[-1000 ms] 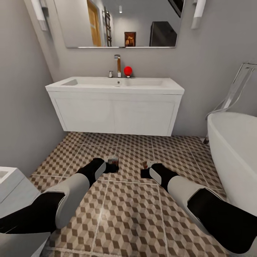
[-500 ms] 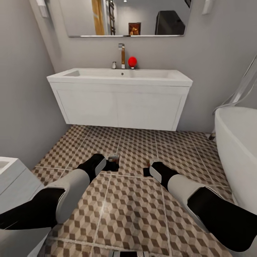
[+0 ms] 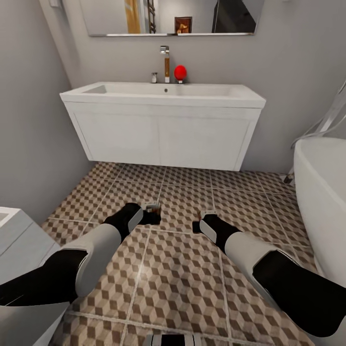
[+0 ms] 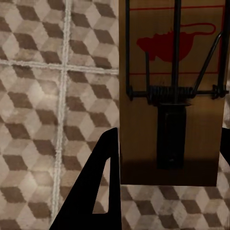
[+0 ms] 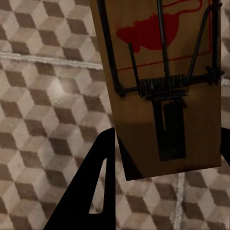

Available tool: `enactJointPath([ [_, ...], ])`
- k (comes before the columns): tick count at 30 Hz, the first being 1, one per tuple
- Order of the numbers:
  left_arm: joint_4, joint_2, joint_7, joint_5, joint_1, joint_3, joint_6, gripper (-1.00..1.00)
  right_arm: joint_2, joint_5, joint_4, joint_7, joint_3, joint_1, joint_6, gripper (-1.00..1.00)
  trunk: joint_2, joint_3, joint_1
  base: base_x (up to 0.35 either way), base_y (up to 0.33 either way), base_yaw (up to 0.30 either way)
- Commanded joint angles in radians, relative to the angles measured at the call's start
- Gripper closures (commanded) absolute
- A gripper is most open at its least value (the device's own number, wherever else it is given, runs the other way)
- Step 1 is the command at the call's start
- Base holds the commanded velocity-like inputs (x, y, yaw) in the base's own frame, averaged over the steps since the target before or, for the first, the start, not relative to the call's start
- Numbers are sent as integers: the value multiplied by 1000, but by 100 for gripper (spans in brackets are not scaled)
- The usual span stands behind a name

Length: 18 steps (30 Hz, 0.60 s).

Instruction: Take the four mousetraps from the cabinet in the bathroom and place them on the bathroom floor. Make sure all four end up on the same floor surface, and ensure that at least two of them are either under or directly next to the same bathroom sink.

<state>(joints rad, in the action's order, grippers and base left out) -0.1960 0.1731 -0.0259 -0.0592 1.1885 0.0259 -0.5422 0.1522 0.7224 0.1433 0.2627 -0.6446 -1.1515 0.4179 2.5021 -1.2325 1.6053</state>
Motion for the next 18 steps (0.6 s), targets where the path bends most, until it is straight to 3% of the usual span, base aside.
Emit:
enactJointPath([
  [1, -2, 0, -5, -5, 0, 2, -4, 100, 0, 11, 2, 7, -9, -1, 4, 100, 1, -5, 0, 0, 0, 2],
  [11, -3, 1, -4, -5, 0, 0, 3, 100, -1, 11, 3, 16, -9, -1, -4, 100, 3, -44, 5, 0, 0, 0],
  [18, -6, 1, -4, -5, 0, -2, 2, 100, -2, 11, 30, 44, -9, -1, -4, 100, 5, -74, 8, 0, 0, -148],
])
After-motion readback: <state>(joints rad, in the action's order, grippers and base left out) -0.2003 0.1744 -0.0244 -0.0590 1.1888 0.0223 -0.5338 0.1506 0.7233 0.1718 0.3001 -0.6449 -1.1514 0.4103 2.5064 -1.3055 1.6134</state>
